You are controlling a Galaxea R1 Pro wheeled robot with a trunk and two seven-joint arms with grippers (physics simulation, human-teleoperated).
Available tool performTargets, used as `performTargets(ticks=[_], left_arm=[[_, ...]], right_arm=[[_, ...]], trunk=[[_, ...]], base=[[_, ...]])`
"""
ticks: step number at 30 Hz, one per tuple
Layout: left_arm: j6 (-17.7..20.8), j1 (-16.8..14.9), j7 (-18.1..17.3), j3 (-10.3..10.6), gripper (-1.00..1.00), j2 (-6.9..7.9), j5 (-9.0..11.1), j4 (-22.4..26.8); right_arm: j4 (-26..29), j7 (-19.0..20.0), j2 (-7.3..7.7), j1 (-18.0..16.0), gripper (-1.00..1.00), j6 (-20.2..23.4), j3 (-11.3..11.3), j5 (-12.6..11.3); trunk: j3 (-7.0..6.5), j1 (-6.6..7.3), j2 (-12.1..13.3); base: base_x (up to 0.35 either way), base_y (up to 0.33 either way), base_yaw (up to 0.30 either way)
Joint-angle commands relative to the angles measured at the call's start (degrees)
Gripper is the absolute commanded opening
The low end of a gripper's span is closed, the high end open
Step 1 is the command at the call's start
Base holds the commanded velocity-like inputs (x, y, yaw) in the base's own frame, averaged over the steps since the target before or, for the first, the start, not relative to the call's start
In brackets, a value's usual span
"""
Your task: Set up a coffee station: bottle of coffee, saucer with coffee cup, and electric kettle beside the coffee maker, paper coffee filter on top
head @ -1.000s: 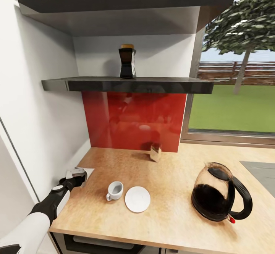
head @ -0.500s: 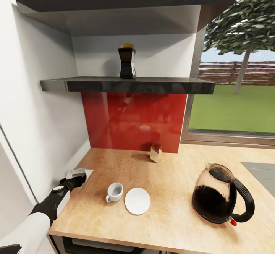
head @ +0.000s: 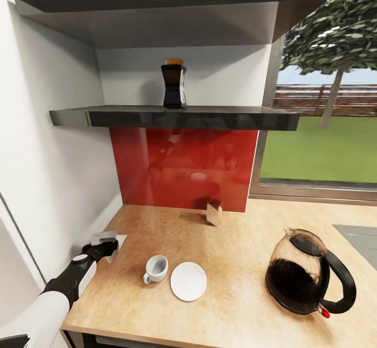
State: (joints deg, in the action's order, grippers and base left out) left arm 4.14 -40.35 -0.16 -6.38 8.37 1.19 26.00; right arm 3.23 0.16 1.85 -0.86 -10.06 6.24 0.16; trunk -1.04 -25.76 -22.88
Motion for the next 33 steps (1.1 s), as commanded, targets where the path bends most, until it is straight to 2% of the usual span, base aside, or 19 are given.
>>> performTargets(ticks=[1, 13, 16, 33], left_arm=[[0.3, 0.0, 0.0, -0.1, 1.00, -0.02, 0.1, 0.1], [0.3, 0.0, 0.0, -0.1, 1.00, -0.02, 0.1, 0.1], [-0.6, 0.3, -0.4, 0.1, 1.00, -0.84, 0.3, -0.4], [-0.7, 1.1, -0.2, 0.1, 1.00, -0.98, 0.2, -0.3]], right_arm=[[-0.1, 0.0, -0.01, 0.0, 1.00, -0.2, 0.3, 0.0], [-0.1, 0.0, 0.43, 0.0, 1.00, -0.2, 0.3, 0.2], [0.1, 0.0, -0.20, 0.0, 1.00, -0.2, 0.3, 0.2], [0.1, -0.1, -0.50, 0.0, 1.00, -0.2, 0.3, 0.2]], trunk=[[0.02, -0.02, 0.0], [0.02, -0.02, 0.0], [0.02, -0.02, 0.0], [0.02, -0.02, 0.0]], base=[[0.024, 0.000, 0.000], [0.003, 0.000, 0.000], [0.000, 0.000, 0.000], [0.000, 0.000, 0.000]])
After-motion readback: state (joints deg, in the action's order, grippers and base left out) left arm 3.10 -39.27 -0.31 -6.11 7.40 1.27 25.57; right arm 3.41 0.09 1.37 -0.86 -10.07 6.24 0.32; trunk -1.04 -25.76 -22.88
